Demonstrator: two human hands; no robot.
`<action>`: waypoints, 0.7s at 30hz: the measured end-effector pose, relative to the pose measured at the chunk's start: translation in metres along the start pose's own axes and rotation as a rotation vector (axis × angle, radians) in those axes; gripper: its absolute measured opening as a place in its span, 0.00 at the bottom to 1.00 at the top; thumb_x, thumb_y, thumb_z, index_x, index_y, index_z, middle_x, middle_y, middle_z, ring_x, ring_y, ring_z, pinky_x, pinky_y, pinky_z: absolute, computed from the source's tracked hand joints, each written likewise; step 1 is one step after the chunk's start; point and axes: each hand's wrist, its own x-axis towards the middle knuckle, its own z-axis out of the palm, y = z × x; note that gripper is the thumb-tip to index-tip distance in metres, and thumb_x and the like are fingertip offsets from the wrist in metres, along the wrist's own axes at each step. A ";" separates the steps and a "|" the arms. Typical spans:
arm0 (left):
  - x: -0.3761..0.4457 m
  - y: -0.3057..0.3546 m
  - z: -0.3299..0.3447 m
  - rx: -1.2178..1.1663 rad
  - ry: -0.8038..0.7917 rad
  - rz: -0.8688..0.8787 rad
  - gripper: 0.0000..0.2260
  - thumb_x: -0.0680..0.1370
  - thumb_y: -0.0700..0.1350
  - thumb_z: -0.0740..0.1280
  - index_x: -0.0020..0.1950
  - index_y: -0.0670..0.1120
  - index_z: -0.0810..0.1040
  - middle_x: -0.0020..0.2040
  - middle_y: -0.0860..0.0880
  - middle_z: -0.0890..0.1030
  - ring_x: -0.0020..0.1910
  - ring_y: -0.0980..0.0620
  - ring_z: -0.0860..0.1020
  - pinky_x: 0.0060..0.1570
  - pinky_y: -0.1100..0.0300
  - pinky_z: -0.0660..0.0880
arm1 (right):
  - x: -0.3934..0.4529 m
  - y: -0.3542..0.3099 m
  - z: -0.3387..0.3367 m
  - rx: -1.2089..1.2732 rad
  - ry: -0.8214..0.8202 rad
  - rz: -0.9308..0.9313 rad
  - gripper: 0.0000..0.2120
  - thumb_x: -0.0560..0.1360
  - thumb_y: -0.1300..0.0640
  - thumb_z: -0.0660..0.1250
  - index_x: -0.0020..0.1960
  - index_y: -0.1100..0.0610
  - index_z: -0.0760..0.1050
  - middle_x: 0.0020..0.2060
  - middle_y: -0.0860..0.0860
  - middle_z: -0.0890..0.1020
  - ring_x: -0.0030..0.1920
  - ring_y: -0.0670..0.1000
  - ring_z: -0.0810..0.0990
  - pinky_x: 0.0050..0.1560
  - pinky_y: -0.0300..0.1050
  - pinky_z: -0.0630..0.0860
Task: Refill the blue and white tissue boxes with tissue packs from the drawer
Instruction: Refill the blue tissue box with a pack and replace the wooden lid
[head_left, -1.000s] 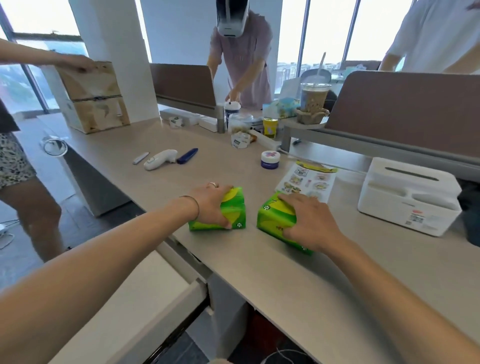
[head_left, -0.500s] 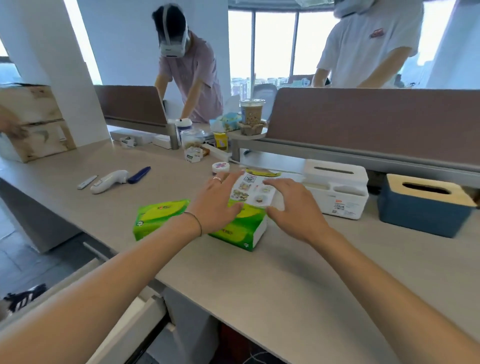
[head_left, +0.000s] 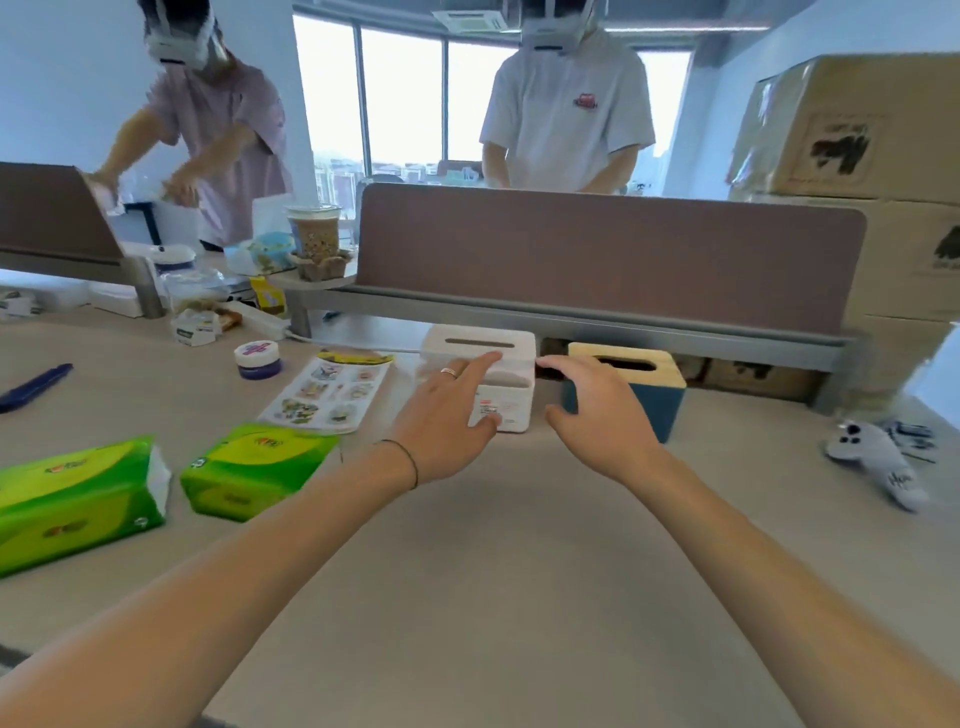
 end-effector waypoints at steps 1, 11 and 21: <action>0.007 0.008 0.008 -0.018 -0.009 0.013 0.30 0.80 0.51 0.65 0.80 0.56 0.57 0.74 0.49 0.69 0.70 0.46 0.69 0.66 0.53 0.68 | 0.000 0.010 -0.005 -0.003 0.005 0.018 0.26 0.74 0.57 0.69 0.72 0.49 0.72 0.69 0.48 0.76 0.69 0.52 0.71 0.70 0.52 0.68; 0.093 0.053 0.094 -0.043 -0.094 0.011 0.30 0.80 0.49 0.67 0.79 0.54 0.59 0.73 0.46 0.68 0.71 0.45 0.68 0.65 0.49 0.73 | 0.030 0.108 -0.010 -0.171 0.014 0.120 0.27 0.73 0.55 0.71 0.71 0.48 0.72 0.68 0.49 0.77 0.68 0.54 0.72 0.69 0.54 0.69; 0.149 0.059 0.126 0.100 -0.160 0.097 0.30 0.80 0.56 0.67 0.79 0.54 0.60 0.80 0.46 0.59 0.76 0.44 0.63 0.71 0.48 0.67 | 0.062 0.161 -0.010 -0.320 -0.078 0.036 0.28 0.75 0.48 0.71 0.74 0.48 0.69 0.68 0.49 0.76 0.70 0.54 0.70 0.70 0.53 0.64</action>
